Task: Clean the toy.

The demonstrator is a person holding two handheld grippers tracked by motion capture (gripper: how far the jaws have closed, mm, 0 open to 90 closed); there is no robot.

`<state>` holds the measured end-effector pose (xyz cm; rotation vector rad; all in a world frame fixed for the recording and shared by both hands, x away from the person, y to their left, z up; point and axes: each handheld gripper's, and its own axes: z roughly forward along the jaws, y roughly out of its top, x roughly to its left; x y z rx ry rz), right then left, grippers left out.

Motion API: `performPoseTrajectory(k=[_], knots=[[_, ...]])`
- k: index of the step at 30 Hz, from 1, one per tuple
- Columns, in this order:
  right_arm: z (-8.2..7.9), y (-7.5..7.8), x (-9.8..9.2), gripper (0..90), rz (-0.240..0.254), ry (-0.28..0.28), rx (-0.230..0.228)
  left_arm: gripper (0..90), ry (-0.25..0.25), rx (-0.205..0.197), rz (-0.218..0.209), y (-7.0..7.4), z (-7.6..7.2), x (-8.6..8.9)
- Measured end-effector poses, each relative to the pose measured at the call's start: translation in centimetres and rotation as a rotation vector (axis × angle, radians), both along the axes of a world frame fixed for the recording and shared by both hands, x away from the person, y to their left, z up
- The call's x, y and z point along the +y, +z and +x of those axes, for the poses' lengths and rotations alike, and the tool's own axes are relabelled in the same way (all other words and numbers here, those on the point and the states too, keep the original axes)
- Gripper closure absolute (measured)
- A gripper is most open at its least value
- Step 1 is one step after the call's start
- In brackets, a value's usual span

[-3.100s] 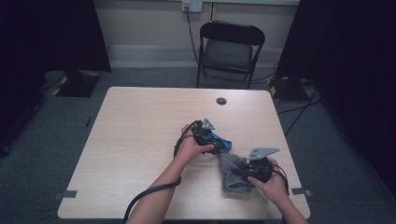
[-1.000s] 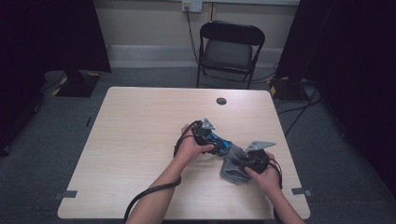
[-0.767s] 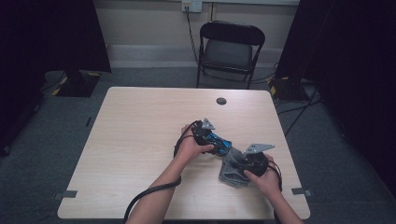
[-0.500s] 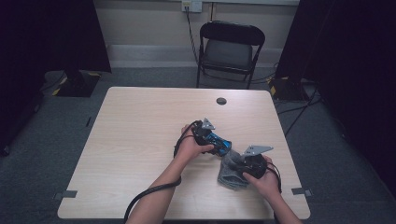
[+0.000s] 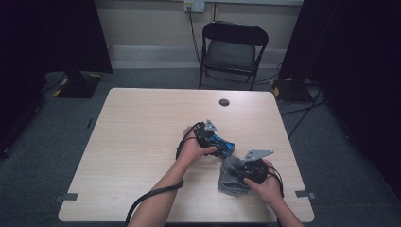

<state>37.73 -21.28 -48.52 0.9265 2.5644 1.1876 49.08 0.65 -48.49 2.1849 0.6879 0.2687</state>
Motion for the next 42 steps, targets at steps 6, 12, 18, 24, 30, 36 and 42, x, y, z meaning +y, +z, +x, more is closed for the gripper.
performPoseTrajectory(k=[6, 12, 18, 24, 30, 36, 42], knots=[[-0.2, 0.0, 0.4, 78.2, -0.004, 0.02, 0.0, 5.9, 0.001, 0.002, -0.002, 0.0, 0.0, 0.0], [-0.4, 0.0, 0.7, 78.2, -0.003, 0.032, 0.001, 5.9, -0.001, 0.001, 0.001, 0.0, 0.0, 0.0], [-0.5, 0.0, 0.9, 78.1, 0.003, 0.053, 0.001, 5.9, 0.0, 0.002, -0.004, 0.0, 0.0, 0.0], [-0.9, 0.2, 1.3, 77.2, 0.011, 0.097, -0.003, 6.0, 0.0, 0.001, -0.004, 0.0, 0.0, 0.0], [-1.4, 0.8, 1.1, 76.9, -0.008, 0.121, -0.021, 6.0, 0.001, 0.001, -0.005, 0.0, -0.1, 0.0], [-1.2, 1.6, -0.7, 76.8, -0.009, 0.09, -0.029, 6.0, 0.001, -0.003, -0.011, -0.1, -0.1, 0.1], [-0.2, 2.1, -2.9, 75.8, -0.025, 0.048, -0.031, 6.0, 0.001, -0.001, -0.008, -0.1, 0.0, 0.0]])
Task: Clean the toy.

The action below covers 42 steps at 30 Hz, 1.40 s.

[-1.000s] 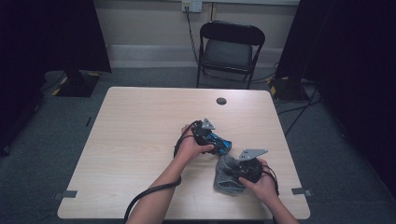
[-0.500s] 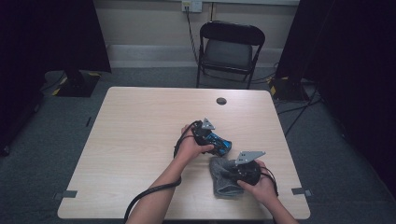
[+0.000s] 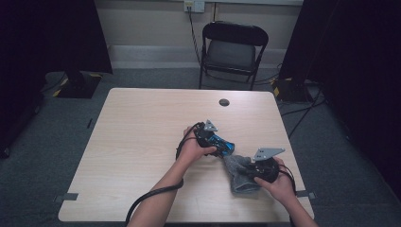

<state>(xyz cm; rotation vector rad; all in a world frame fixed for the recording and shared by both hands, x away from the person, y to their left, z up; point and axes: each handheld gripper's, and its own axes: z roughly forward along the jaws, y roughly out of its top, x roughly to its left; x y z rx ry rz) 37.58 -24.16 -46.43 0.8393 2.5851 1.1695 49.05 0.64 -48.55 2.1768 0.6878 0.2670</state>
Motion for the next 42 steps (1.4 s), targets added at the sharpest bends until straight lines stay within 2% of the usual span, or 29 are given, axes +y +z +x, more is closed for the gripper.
performPoseTrajectory(k=[5, 8, 9, 10, 11, 12, 15, 17, 20, 23, 31, 36, 40, 42], knots=[[0.8, -0.3, -1.0, 70.6, -0.029, -0.038, 0.001, 6.0, 0.0, 0.0, 0.001, 0.0, 0.0, 0.0], [1.1, -0.6, -1.6, 62.4, -0.036, -0.071, 0.008, 6.0, -0.001, 0.0, 0.002, 0.0, 0.0, 0.0], [1.1, -0.6, -2.1, 57.1, -0.022, -0.098, 0.015, 6.0, 0.0, 0.0, -0.001, 0.0, 0.0, 0.0], [1.1, -0.6, -2.1, 57.1, -0.022, -0.098, 0.015, 6.0, -0.001, 0.0, 0.0, 0.0, 0.0, 0.0], [0.9, -0.6, -2.6, 52.6, 0.007, -0.124, 0.025, 6.0, -0.001, 0.002, 0.002, 0.0, 0.0, 0.0], [0.9, -0.6, -2.6, 52.6, 0.007, -0.124, 0.025, 6.0, -0.003, 0.0, 0.0, 0.0, 0.0, 0.0], [0.5, -0.5, -2.9, 43.1, 0.033, -0.134, 0.04, 6.0, -0.004, 0.002, 0.002, 0.0, 0.0, 0.0], [0.1, -0.5, -2.9, 37.9, 0.021, -0.142, 0.031, 6.0, -0.003, 0.002, 0.002, 0.0, 0.0, 0.0], [-0.4, -0.7, -2.8, 33.0, 0.019, -0.139, 0.043, 6.0, -0.006, -0.001, 0.003, 0.0, 0.0, 0.0], [-0.7, -1.0, -3.0, 28.9, -0.013, -0.135, 0.048, 6.0, -0.005, 0.0, 0.003, 0.0, -0.1, 0.0], [-0.5, -1.1, -4.6, 28.8, -0.049, -0.153, 0.065, 6.0, -0.006, -0.002, 0.001, 0.0, -0.1, -0.1], [0.2, -0.6, -6.1, 28.7, -0.069, -0.212, 0.063, 6.0, -0.005, 0.001, 0.0, 0.0, -0.1, -0.1], [0.0, -0.1, -6.4, 29.3, -0.021, -0.262, 0.057, 6.0, -0.004, 0.002, 0.001, 0.0, 0.0, -0.1], [-0.1, -0.3, -6.1, 29.8, -0.009, -0.275, 0.077, 6.0, -0.003, 0.005, 0.007, 0.1, -0.1, -0.1]])
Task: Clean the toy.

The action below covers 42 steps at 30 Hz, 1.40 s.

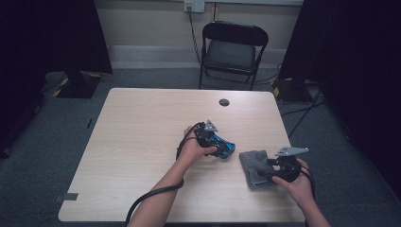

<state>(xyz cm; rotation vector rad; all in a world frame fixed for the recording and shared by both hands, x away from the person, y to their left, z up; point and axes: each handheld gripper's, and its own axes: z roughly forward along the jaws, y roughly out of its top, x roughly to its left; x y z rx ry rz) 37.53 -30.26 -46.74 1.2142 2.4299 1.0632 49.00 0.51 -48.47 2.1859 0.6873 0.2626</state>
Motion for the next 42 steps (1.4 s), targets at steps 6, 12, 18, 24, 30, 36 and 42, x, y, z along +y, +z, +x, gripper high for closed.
performPoseTrajectory(k=[6, 12, 18, 24, 30, 36, 42], knots=[[0.6, -1.3, 1.0, 35.5, -0.021, -0.043, 0.04, 6.0, -0.003, 0.001, 0.006, 0.0, 0.1, 0.0], [1.8, -1.2, 1.5, 59.7, -0.042, -0.032, 0.033, 6.0, -0.004, 0.0, 0.007, 0.0, 0.1, 0.0], [4.2, 0.0, 1.9, 72.6, -0.049, -0.017, -0.002, 6.0, -0.003, 0.002, -0.002, 0.0, 0.0, 0.0], [7.6, 0.9, 2.5, 74.0, -0.041, -0.012, -0.039, 6.2, -0.011, -0.005, -0.014, -0.1, 0.1, 0.1], [9.9, 0.8, 3.9, 73.6, -0.059, -0.014, -0.054, 6.2, -0.013, -0.003, -0.011, -0.1, 0.1, 0.1], [12.1, 0.5, 6.4, 72.2, -0.088, 0.004, -0.06, 6.2, -0.013, -0.007, -0.019, -0.2, 0.1, 0.1], [13.2, 0.4, 8.4, 57.6, -0.082, -0.025, -0.043, 6.2, -0.014, -0.009, -0.017, -0.2, 0.0, 0.1]])
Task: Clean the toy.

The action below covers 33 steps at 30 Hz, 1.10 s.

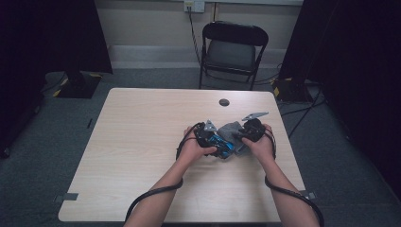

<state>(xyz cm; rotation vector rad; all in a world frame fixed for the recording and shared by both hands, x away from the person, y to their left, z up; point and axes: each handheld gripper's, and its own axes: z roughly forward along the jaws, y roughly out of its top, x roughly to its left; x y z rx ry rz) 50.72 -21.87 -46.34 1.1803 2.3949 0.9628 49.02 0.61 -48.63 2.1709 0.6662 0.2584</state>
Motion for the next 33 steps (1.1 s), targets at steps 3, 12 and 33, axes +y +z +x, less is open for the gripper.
performPoseTrajectory(k=[3, 12, 33], knots=[[-0.2, 0.1, -0.2, 50.6, 0.042, -0.046, 0.007, 6.2, 0.002, -0.003, -0.004, 0.0, -0.1, 0.0], [-2.1, 1.0, -2.0, 42.6, 0.087, -0.1, -0.004, 6.2, 0.003, -0.002, -0.004, 0.0, 0.0, 0.0], [-1.9, -2.0, -1.2, 68.8, -0.006, -0.104, 0.044, 6.1, 0.0, -0.002, -0.012, -0.1, 0.0, 0.0]])
